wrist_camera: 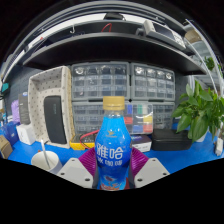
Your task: Pour water
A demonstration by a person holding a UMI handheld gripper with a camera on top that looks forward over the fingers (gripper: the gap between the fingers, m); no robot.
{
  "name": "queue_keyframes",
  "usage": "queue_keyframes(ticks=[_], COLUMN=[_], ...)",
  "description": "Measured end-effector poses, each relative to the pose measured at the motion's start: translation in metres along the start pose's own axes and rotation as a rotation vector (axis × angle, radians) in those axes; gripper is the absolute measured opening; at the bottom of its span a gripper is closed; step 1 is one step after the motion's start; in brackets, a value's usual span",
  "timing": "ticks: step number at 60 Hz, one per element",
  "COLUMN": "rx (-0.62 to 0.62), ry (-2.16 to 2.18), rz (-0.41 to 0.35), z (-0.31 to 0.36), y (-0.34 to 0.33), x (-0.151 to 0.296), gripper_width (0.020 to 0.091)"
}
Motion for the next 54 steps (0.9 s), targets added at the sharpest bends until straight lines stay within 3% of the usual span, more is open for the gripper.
queue_keyframes(ticks=[12,16,19,28,41,54], rx=[0.003,0.002,-0.013,-0.046,-0.058,-0.027], ry=[0.021,0.028,0.016,0.014,-0.048,-0.006], rz=[0.038,0.075,0.104,0.126,0.260,0.216], z=[-0.002,-0.001,-0.004,-0.008,0.003,0.040], y=[0.003,0.002,0.000,-0.023,-0.087,-0.140], x=[0.001,-0.007,-0.014,-0.031,-0.070,-0.008], gripper_width=[0.0518,0.0654,0.0686,0.0689,0.0695,0.0694])
Point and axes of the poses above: the point between the fingertips, and its own axes, seen from behind it with the camera up: z to the left, x up, y forward, the way the camera looks, the point moved 1 cm from there along -y, backward, against the way the camera looks, and after that the axes turned 6 degrees about z, right-handed, at the moved point
